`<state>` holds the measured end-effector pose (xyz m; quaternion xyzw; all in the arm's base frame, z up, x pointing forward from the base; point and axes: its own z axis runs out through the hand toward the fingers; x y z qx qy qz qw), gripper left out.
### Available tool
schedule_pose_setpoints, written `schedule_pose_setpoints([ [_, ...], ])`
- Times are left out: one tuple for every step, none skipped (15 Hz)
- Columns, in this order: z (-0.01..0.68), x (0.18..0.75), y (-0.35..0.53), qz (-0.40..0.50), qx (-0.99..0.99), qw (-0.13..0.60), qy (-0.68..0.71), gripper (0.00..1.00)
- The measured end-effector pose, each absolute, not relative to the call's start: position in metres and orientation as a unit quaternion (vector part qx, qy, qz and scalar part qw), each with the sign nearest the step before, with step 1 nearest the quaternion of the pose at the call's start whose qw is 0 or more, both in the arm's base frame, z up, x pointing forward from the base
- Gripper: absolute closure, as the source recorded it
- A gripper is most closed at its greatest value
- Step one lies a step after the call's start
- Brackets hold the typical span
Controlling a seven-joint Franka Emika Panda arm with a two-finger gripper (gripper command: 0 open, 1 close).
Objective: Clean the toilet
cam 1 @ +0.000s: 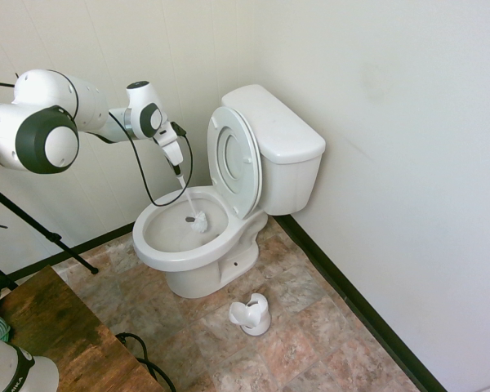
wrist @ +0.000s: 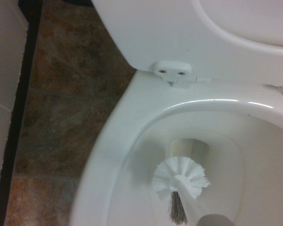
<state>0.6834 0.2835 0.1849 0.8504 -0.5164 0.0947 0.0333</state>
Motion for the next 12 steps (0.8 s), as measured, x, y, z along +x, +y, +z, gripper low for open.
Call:
schedule_pose_setpoints([
  [0.188,0.687,0.283,0.096,0.851,0.034,-0.515,1.0],
  [0.188,0.688,0.284,0.096,0.853,0.034,-0.513,1.0],
  [0.187,0.689,0.285,0.094,0.854,0.031,-0.51,1.0],
  [0.182,0.69,0.286,0.092,0.855,0.027,-0.509,1.0],
  [0.173,0.689,0.288,0.09,0.856,0.024,-0.509,1.0],
  [0.162,0.687,0.291,0.084,0.857,0.023,-0.508,1.0],
  [0.151,0.684,0.293,0.08,0.859,0.026,-0.505,1.0],
  [0.14,0.681,0.295,0.075,0.861,0.029,-0.503,1.0],
  [0.131,0.677,0.296,0.07,0.862,0.031,-0.5,1.0],
  [0.124,0.673,0.295,0.064,0.863,0.033,-0.499,1.0],
  [0.118,0.669,0.293,0.06,0.864,0.033,-0.499,1.0],
  [0.112,0.664,0.29,0.056,0.863,0.031,-0.501,1.0],
])
